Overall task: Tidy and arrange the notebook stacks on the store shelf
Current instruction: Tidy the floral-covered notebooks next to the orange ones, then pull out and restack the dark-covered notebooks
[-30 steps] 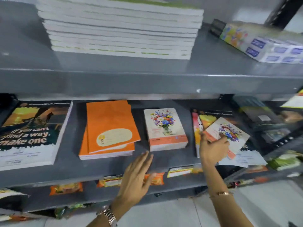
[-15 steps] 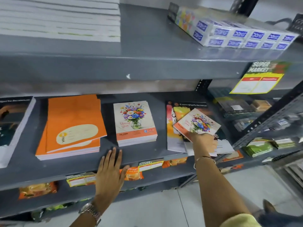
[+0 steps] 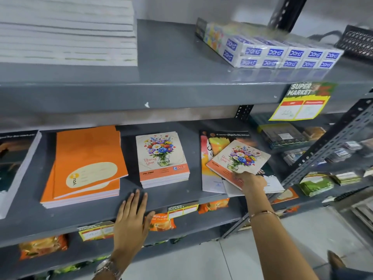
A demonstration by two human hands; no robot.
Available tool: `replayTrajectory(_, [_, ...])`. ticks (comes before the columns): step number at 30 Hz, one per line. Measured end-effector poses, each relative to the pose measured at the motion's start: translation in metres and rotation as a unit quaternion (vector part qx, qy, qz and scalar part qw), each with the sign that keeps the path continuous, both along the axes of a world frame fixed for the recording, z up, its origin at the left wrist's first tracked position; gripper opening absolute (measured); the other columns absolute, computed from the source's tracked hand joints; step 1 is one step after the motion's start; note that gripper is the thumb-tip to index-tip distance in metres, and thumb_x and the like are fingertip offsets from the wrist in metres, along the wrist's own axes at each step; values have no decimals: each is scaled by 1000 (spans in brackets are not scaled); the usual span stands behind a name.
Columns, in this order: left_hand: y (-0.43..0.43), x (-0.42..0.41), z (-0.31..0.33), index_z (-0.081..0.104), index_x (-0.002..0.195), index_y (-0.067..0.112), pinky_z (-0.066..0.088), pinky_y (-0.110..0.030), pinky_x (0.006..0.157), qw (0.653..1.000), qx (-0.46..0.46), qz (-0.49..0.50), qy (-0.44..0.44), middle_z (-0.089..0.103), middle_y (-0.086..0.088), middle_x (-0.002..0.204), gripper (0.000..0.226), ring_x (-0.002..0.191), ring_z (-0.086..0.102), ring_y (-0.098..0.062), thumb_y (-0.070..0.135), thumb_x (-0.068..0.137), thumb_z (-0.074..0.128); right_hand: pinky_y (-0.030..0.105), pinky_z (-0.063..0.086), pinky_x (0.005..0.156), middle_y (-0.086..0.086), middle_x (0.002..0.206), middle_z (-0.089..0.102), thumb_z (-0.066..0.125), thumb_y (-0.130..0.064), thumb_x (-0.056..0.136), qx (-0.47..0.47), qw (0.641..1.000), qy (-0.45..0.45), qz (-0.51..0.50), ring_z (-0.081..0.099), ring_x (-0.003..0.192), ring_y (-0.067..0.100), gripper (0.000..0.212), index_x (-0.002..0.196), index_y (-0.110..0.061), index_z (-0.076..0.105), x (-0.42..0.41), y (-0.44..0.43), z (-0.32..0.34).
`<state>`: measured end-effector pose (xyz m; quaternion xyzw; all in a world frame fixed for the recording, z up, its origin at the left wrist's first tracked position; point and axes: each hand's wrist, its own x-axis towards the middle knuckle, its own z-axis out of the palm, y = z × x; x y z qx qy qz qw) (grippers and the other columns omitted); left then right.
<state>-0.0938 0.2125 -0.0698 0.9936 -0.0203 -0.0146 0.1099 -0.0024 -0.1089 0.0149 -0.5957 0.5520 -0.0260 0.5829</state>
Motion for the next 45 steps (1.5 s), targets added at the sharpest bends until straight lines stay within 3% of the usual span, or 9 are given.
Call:
replayTrajectory(4, [2, -2, 3, 53, 133, 9, 2, -29, 115, 1000, -10, -7, 15, 54, -14, 138, 74, 129, 51, -33, 54, 94, 10, 36, 53, 88, 17, 123, 59, 80, 2, 65, 113, 986, -118, -42, 57, 97, 24, 62, 114, -3, 43, -2, 10, 0])
replayTrajectory(9, [0, -3, 6, 55, 132, 9, 3, -29, 114, 1000, -16, -16, 15, 56, -14, 137, 73, 127, 53, -32, 52, 95, 9, 27, 53, 51, 13, 104, 64, 76, 0, 72, 108, 963, -246, -9, 63, 71, 17, 38, 85, -18, 45, 8, 28, 17])
replayTrajectory(12, [1, -2, 7, 58, 129, 9, 3, -29, 113, 1000, -16, -19, 13, 60, -13, 133, 72, 123, 56, -31, 50, 96, 7, 27, 57, 54, 14, 105, 67, 76, -3, 72, 100, 949, -287, 91, 65, 74, 18, 32, 88, -17, 52, 20, 58, 32])
replayTrajectory(16, [1, 0, 8, 62, 125, 11, 3, -28, 112, 999, -13, -26, 19, 64, -13, 128, 73, 118, 61, -30, 47, 97, 5, 31, 53, 77, 4, 92, 72, 77, -5, 71, 154, 932, -267, 189, 68, 79, 15, 35, 92, -19, 53, 40, 94, 37])
replayTrajectory(20, [3, 1, 5, 64, 122, 12, 5, -28, 112, 999, -13, -34, 22, 65, -12, 126, 71, 115, 63, -29, 45, 97, 6, 25, 52, 63, -11, 59, 73, 76, -5, 72, 128, 929, -214, 273, 68, 56, 3, 22, 78, -20, 61, 51, 113, 20])
replayTrajectory(26, [8, 4, 0, 64, 123, 13, 5, -28, 112, 999, -21, -34, 18, 65, -11, 127, 69, 116, 63, -28, 44, 98, 8, 16, 53, 47, -5, 57, 72, 79, -5, 69, 33, 940, -134, 313, 63, 41, 2, 31, 96, -7, 64, 59, 123, -3])
replayTrajectory(32, [7, 4, -4, 64, 123, 13, 5, -28, 112, 999, -17, -27, 1, 64, -12, 128, 69, 117, 62, -30, 44, 98, 8, 32, 51, 89, 11, 98, 74, 86, -23, 62, -87, 930, -92, 345, 69, 91, 24, 43, 96, -2, 70, 65, 125, -14])
replayTrajectory(40, [-24, -4, -1, 62, 125, 10, 13, -28, 113, 992, -88, -33, -89, 63, -10, 130, 57, 121, 59, -30, 37, 98, 19, 28, 44, 74, 5, 87, 61, 78, -41, 69, -122, 941, -165, 270, 58, 84, 22, 43, 97, -13, 63, 44, 95, -19])
replayTrajectory(45, [-123, 13, 27, 51, 135, 18, 40, -31, 104, 948, -299, -85, -66, 55, 0, 140, 45, 130, 51, -18, 34, 95, 39, 34, 48, 77, 18, 103, 66, 73, -39, 76, -261, 932, -157, 199, 61, 90, 28, 44, 102, -5, 64, 1, 10, -24])
